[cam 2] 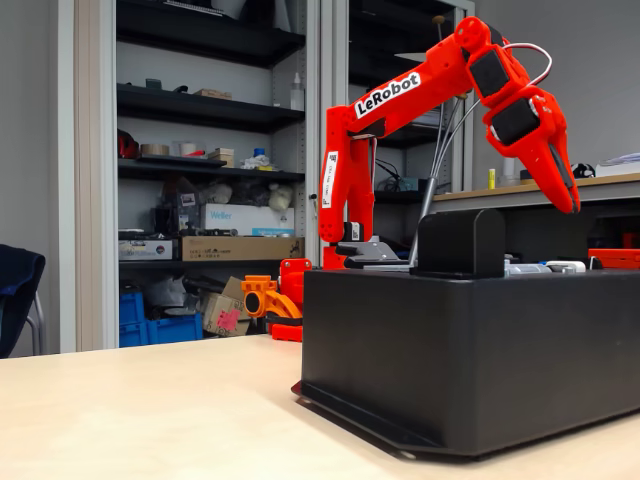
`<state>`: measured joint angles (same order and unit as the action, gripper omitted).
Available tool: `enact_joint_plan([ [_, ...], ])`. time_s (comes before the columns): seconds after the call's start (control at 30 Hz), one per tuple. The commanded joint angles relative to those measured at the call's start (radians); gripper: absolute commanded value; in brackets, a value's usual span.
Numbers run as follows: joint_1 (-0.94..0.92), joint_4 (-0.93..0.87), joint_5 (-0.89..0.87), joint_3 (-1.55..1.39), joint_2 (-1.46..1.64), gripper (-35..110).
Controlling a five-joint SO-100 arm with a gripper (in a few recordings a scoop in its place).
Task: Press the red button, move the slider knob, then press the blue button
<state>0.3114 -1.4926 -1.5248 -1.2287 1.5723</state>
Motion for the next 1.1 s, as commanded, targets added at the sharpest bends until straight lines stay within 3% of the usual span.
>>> enact_joint_plan([
  [0.0,-0.017,0.018,0.000,-0.002,-0.008,0],
  [1.07,-0.075,0.080,-0.031,0.103,-0.222,0],
])
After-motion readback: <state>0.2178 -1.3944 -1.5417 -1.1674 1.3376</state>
